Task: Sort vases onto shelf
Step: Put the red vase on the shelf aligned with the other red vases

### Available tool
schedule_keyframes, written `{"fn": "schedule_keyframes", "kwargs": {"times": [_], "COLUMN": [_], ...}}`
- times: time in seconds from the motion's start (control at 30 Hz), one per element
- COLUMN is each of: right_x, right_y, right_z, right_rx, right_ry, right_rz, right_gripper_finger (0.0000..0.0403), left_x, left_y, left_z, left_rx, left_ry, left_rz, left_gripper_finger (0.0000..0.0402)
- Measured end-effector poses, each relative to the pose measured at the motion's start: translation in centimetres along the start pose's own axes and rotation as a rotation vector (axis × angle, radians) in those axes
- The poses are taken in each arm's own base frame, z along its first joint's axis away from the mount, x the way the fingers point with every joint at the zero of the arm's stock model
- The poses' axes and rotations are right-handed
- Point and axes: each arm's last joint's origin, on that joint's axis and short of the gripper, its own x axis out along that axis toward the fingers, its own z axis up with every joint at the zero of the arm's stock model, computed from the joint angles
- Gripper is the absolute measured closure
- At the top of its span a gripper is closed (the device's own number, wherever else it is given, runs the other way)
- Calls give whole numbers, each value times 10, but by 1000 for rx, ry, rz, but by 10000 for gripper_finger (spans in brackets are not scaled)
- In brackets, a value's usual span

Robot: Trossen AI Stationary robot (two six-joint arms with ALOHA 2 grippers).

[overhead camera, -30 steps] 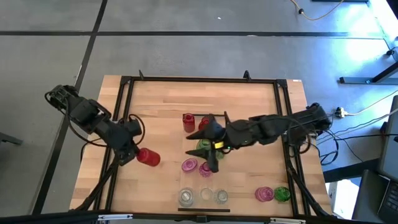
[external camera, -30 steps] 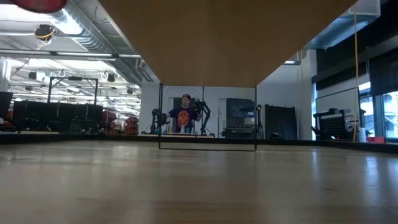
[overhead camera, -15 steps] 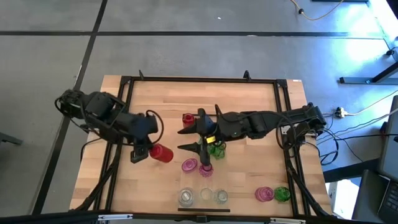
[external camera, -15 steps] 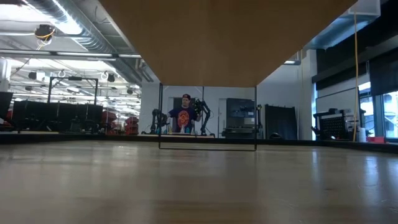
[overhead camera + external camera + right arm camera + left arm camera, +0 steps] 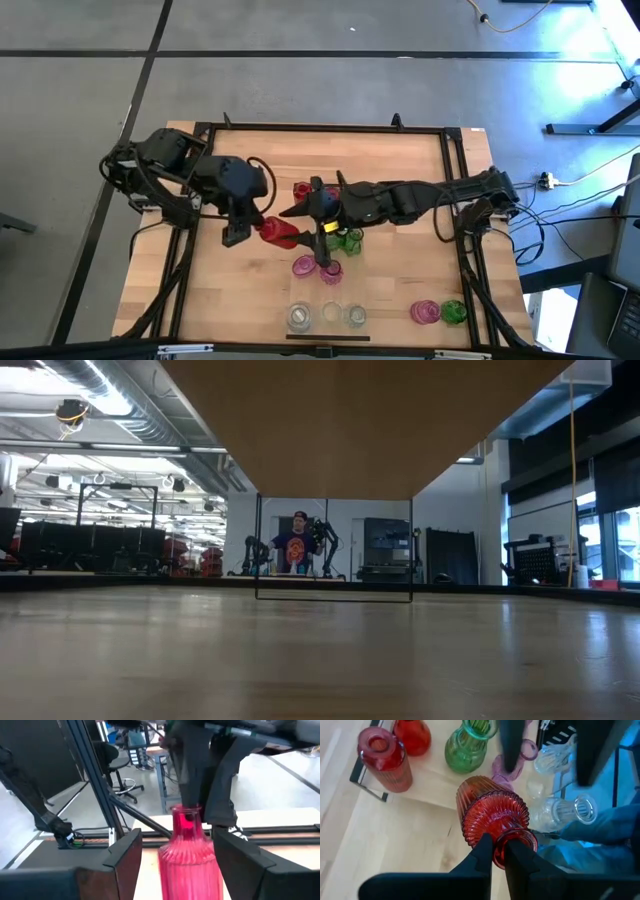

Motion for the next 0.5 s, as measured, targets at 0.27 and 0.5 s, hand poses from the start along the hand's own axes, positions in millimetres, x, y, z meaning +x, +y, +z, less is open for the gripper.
{"fn": "schedule_keyframes", "kwargs": {"times": [0.27,0.5], "right_x": [8,11], "right_y": [-10,-19], "right_z": [-5,-6], "right_rx": [12,34], "right_ry": [22,23], "right_rz": [-25,-42], "right_gripper_finger": [178,178], "left_x": [11,11], "left_y": [-1,1], "left_z": [6,8], "left_rx": [22,15], "left_ry": [26,12], "left_rz": [6,16], "left_gripper_finger": [384,384]}}
